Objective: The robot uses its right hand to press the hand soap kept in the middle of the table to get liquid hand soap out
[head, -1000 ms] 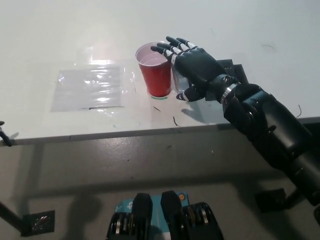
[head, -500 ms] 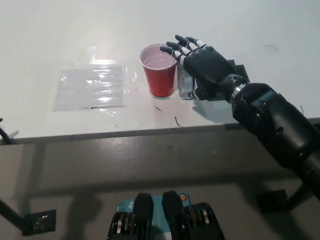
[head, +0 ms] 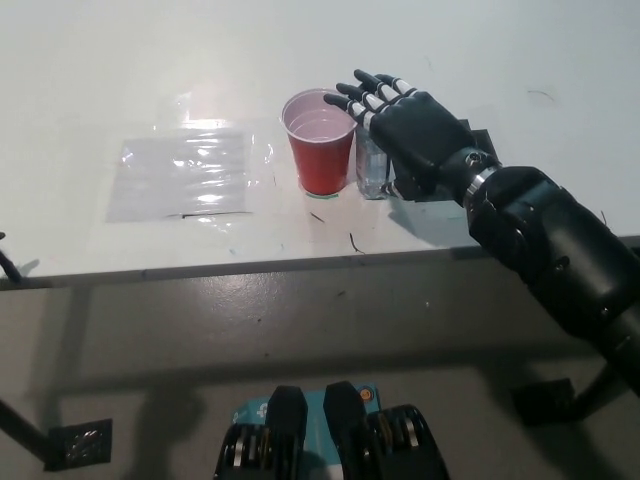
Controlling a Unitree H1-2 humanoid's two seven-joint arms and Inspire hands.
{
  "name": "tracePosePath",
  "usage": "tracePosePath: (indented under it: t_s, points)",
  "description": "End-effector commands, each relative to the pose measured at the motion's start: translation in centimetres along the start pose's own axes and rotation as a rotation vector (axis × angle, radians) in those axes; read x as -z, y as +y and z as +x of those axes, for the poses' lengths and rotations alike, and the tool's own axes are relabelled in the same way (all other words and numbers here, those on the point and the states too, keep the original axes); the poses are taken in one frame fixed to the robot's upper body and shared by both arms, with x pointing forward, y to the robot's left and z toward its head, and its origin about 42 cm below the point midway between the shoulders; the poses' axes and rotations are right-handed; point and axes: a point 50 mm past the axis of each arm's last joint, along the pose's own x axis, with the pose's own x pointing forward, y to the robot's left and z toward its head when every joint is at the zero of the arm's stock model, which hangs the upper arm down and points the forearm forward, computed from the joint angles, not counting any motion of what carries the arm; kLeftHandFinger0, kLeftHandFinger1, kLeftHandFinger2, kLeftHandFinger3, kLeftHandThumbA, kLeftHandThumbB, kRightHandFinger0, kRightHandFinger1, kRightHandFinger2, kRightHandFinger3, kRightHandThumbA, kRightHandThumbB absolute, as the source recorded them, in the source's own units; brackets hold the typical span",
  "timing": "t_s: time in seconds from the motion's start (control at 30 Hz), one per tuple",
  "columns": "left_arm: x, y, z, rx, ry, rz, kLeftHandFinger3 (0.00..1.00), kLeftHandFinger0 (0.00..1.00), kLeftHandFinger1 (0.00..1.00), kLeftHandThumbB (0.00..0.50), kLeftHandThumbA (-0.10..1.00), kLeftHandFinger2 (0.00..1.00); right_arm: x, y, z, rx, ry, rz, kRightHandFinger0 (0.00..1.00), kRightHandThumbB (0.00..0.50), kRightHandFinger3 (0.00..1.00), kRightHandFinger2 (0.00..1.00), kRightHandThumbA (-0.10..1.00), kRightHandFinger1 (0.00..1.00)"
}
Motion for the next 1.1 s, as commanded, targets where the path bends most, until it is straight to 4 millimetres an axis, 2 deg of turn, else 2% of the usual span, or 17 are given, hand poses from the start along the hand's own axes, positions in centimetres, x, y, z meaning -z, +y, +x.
tracePosePath:
  t_s: [0.0,0.17,0.27,0.4,0.53,0.57,0.73,1.07]
  points:
    - [-0.9,2.0,-0.5,-0.041,-0.004,0.018,0.78,1.0,1.0,0.159,1.0,0.97,0.2,4.7,-1.4,-0.177,0.053,0.006,1.0,0.44,1.0,1.0,1.0,1.0]
    - [-1.0,1.9,-0.5,-0.035,-0.01,0.012,0.77,1.0,1.0,0.162,1.0,0.97,0.0,5.9,-1.5,-0.188,0.061,-0.017,1.0,0.452,1.0,1.0,1.0,1.0]
    - [-1.1,1.9,-0.5,-0.032,-0.012,0.008,0.8,1.0,1.0,0.153,1.0,0.98,0.1,6.9,-1.6,-0.199,0.079,-0.028,1.0,0.487,1.0,1.0,1.0,1.0]
    - [-1.0,1.8,-0.6,-0.032,-0.016,-0.002,0.81,1.0,1.0,0.156,1.0,0.99,0.5,8.2,-1.6,-0.21,0.096,-0.04,1.0,0.5,1.0,1.0,1.0,1.0]
    - [-1.1,1.8,-0.6,-0.028,-0.027,-0.006,0.79,1.0,1.0,0.122,1.0,0.98,1.0,9.3,-1.9,-0.233,0.131,-0.013,1.0,0.5,1.0,1.0,1.0,1.0]
    - [-1.1,1.8,-0.6,-0.029,-0.024,-0.001,0.79,1.0,1.0,0.128,1.0,0.99,1.0,9.5,-2.0,-0.234,0.136,-0.012,1.0,0.5,1.0,1.0,1.0,1.0]
    - [-1.1,1.9,-0.7,-0.035,-0.025,-0.004,0.78,1.0,1.0,0.133,1.0,0.98,1.6,9.7,-2.2,-0.232,0.149,-0.007,1.0,0.5,1.0,1.0,1.0,1.0]
    - [-1.3,2.3,-0.8,-0.041,-0.033,-0.005,0.81,1.0,1.0,0.122,1.0,0.96,2.5,8.4,-2.3,-0.225,0.17,-0.038,1.0,0.5,1.0,1.0,1.0,1.0]
